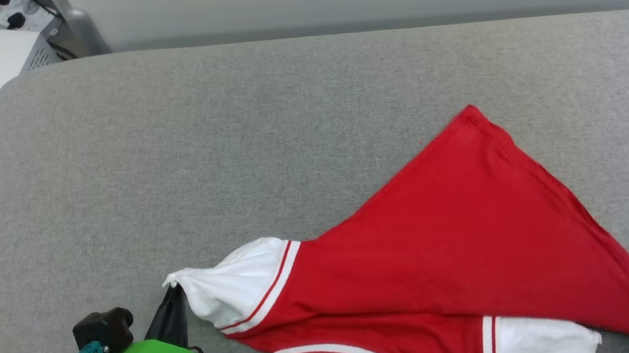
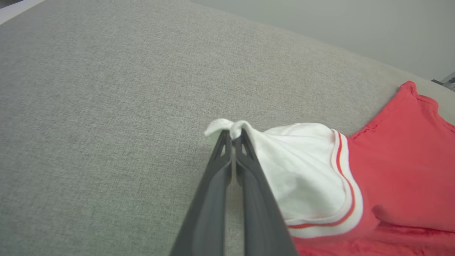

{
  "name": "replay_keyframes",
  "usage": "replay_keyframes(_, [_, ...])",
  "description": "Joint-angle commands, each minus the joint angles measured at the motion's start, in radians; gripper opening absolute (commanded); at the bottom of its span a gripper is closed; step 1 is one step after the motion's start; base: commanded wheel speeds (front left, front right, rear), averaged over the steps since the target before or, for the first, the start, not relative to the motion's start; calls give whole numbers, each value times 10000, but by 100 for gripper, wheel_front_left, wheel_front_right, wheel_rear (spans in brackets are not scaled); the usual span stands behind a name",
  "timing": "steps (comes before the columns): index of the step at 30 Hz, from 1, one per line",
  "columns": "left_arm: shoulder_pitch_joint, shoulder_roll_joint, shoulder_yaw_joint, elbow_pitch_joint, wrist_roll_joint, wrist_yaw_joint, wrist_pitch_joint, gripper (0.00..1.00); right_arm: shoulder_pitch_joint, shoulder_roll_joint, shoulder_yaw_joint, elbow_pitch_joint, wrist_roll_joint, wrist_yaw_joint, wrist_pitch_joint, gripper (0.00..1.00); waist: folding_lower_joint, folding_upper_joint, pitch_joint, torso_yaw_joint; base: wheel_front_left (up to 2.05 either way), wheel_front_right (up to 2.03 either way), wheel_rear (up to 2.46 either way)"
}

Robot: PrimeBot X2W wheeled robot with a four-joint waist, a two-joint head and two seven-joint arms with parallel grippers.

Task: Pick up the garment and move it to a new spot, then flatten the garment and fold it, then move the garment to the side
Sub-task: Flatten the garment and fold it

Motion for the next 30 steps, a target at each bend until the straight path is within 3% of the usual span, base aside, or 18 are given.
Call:
replay_keyframes(1, [158, 104, 22, -47, -38, 98, 39, 0, 420, 291, -171, -235, -144, -7, 80, 0, 1, -1, -272, -269, 0, 0, 0])
replay_keyframes(5, [246, 137, -7, -109, -45, 183, 123, 0, 1445, 1425, -523, -681, -180, -7, 115, 0, 1, -1, -333, -307, 0, 0, 0])
replay_keyframes(6, [254, 145, -19, -126, -42, 196, 146, 0, 1540, 1591, -548, -726, -174, -7, 69, 15, 1, -1, -339, -326, 0, 0, 0])
replay_keyframes(7, [255, 149, -39, -160, -34, 218, 178, 0, 1622, 1736, -524, -782, -146, -7, 6, 41, 1, -1, -339, -345, 0, 0, 0])
replay_keyframes(8, [250, 150, -50, -194, -33, 234, 201, 0, 1606, 1853, -553, -843, -83, -7, -148, 100, 1, -1, -334, -362, 0, 0, 0])
replay_keyframes(12, [199, 189, -126, -352, 9, 292, 338, 0, 1296, 1922, -400, -1118, -108, -7, -1268, 100, 1, -1, -306, -394, 0, 0, 0])
replay_keyframes(22, [-211, 139, -281, -840, 246, 413, 367, 0, -602, 1059, 691, -762, -133, -7, -5161, 100, 1, -1, 21, -76, 0, 0, 0])
replay_keyframes(26, [-485, 29, -355, -1020, 344, 413, 293, 0, -1620, 636, 1433, -117, -79, -7, -5760, 100, 1, -1, 353, 173, 0, 0, 0])
replay_keyframes(30, [-908, -127, -438, -1098, 427, 316, 176, 0, -2912, -78, 2171, 800, 121, -7, -5089, 100, 1, -1, 818, 498, 0, 0, 0])
